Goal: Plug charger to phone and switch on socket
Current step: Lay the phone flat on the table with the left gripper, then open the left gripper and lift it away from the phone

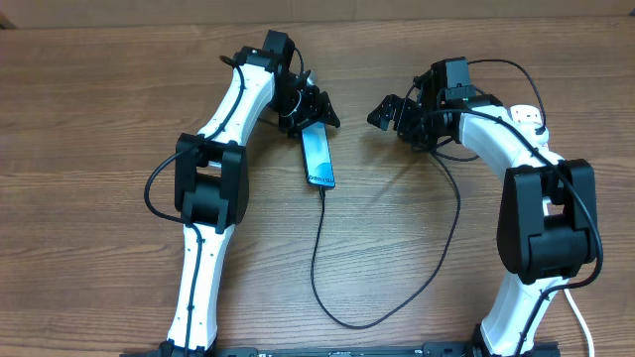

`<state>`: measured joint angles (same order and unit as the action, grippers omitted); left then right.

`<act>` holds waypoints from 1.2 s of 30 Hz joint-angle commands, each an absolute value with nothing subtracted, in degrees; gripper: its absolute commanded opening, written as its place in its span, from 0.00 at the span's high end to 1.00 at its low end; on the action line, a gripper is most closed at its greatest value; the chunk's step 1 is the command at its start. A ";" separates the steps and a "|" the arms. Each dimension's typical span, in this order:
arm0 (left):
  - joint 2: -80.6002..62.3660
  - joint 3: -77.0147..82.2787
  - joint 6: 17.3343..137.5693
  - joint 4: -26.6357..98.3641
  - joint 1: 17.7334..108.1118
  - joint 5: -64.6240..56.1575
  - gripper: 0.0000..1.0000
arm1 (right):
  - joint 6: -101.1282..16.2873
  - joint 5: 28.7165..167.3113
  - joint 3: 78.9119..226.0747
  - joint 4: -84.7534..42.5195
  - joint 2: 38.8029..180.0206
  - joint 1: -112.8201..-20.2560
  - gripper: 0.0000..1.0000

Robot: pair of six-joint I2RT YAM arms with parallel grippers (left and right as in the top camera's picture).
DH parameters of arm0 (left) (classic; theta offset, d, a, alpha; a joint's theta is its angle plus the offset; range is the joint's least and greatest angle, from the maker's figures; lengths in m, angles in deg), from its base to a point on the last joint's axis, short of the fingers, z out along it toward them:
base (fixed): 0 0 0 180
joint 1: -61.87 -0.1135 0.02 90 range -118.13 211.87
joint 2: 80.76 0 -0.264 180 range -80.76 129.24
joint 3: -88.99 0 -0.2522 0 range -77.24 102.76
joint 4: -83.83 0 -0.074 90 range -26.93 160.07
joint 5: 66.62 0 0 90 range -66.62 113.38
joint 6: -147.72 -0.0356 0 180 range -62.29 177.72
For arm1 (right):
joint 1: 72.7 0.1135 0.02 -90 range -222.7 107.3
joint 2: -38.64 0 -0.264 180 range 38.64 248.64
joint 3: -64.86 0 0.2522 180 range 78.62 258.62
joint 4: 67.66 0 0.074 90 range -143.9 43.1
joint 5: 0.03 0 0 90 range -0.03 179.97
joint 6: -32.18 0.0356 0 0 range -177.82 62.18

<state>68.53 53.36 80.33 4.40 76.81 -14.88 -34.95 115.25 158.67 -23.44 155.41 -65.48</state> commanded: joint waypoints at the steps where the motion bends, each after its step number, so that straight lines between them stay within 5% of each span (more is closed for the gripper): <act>1: 70.43 52.23 81.77 2.30 76.90 -3.97 0.31 | -35.40 115.51 159.37 -23.86 155.34 -65.39 0.00; 36: 70.39 52.25 81.51 -6.24 76.86 7.83 0.12 | -35.45 115.51 159.37 -23.99 155.34 -65.39 0.00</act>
